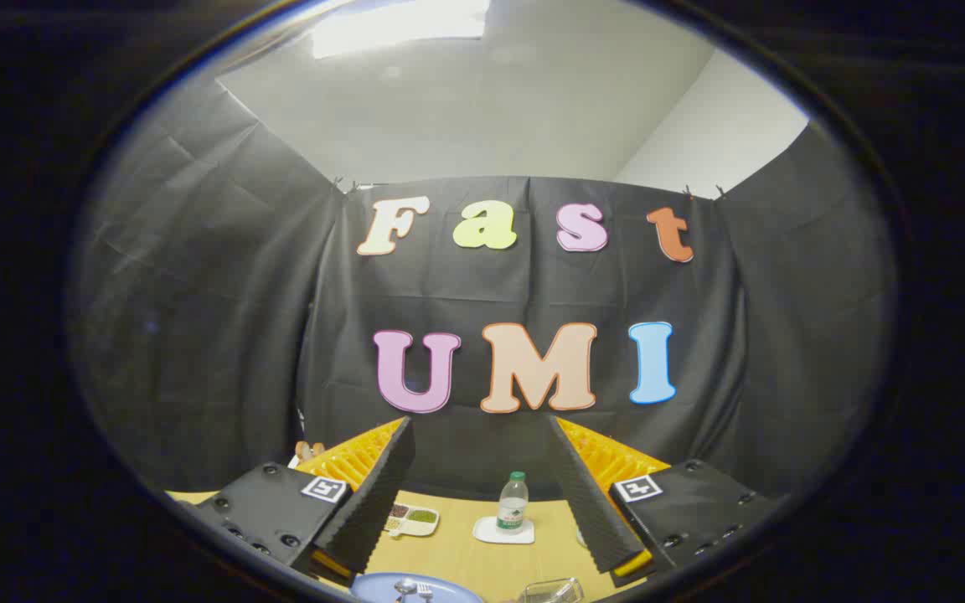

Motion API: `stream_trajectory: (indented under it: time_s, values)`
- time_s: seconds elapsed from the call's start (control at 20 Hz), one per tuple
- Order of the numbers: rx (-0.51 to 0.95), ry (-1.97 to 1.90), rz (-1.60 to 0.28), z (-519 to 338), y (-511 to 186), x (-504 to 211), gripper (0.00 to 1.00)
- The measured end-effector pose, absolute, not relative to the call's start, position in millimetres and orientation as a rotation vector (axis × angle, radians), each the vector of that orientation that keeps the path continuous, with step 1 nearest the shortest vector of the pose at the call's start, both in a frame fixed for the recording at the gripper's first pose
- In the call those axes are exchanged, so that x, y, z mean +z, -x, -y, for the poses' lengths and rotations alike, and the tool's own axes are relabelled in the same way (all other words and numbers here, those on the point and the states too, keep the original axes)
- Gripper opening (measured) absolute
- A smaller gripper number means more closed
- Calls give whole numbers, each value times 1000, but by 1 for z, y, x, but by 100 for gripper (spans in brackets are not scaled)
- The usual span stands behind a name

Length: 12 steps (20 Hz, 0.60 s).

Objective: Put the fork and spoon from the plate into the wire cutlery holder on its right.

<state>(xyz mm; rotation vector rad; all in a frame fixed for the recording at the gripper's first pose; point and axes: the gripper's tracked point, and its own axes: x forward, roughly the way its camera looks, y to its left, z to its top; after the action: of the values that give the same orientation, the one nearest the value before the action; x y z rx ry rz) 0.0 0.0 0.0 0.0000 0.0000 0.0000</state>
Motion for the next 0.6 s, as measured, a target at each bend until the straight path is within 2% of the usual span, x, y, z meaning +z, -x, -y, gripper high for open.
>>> stream_trajectory:
  time_s: [0.6]
  values:
    - [23, 2, -35, -8, -9, -11, 99]
